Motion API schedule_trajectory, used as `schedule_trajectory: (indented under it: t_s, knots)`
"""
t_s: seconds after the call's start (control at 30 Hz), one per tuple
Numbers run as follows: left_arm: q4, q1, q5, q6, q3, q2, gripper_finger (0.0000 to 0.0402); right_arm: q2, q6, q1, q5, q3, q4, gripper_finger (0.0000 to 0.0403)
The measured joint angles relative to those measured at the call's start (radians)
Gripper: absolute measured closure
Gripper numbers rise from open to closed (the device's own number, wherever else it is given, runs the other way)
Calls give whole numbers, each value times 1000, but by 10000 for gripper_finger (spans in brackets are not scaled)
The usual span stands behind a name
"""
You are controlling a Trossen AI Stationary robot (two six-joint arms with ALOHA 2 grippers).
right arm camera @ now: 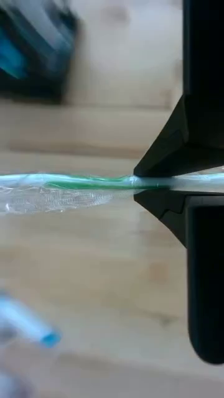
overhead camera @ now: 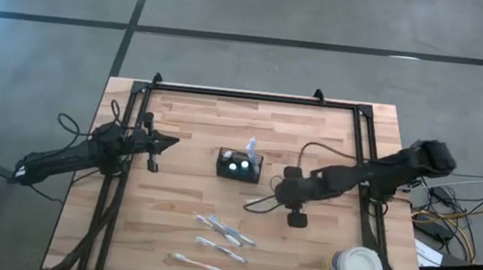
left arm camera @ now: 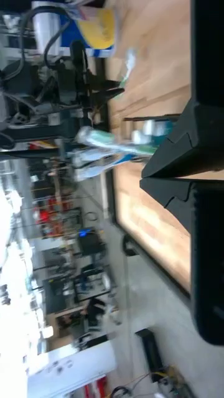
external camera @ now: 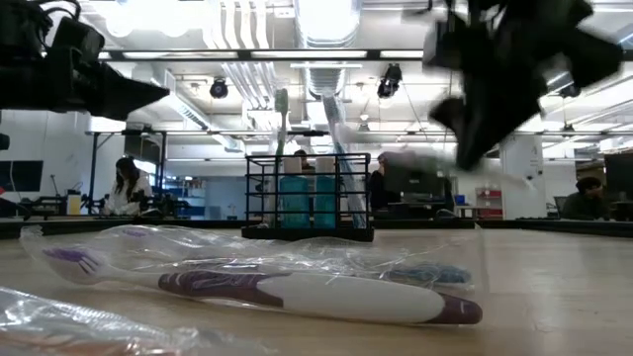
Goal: Pick & Place toothbrushing station
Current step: Put the green toothbrush into the wire organizer
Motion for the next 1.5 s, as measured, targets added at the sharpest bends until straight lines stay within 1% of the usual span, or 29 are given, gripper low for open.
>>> schedule_trajectory:
  t_s: [0.1, 0.23, 0.3, 0.4, 0.53, 0.63, 0.7, 0.8, 0.87, 0.97, 1.23, 1.37, 1.5]
  knots:
    - [55, 0, 0, -7, 0, 0, 388, -125, -27, 1, 74, 0, 96, 381]
    - [127, -2, 10, -59, 0, 0, 365, -245, -125, -10, 89, 0, 314, 381]
    - [168, -2, 16, -81, 0, 0, 344, -275, -169, -15, 82, 1, 406, 381]
    - [216, -2, 28, -85, 2, 0, 306, -281, -232, -32, 56, 2, 460, 381]
    - [267, -3, 64, -88, 2, 11, 246, -226, -273, -70, 44, 2, 545, 382]
    - [289, -3, 130, -102, 2, 32, 198, -159, -288, -110, -31, 15, 606, 382]
    - [303, -3, 174, -105, 3, 48, 169, -108, -289, -133, -63, 46, 620, 382]
    - [338, -4, 179, -106, 23, 77, 142, -38, -297, -163, -69, 112, 625, 383]
    - [368, -4, 187, -106, 38, 94, 135, 11, -315, -177, -70, 160, 628, 383]
    - [388, -4, 226, -106, 76, 133, 135, 83, -353, -188, -75, 241, 621, 383]
    - [399, -5, 224, -87, 198, 284, 138, 249, -429, -215, -83, 496, 599, 383]
    - [410, -7, 226, -79, 259, 385, 138, 299, -455, -242, -137, 588, 579, 383]
    - [427, -15, 261, -40, 329, 469, 138, 321, -433, -296, -230, 625, 572, 383]
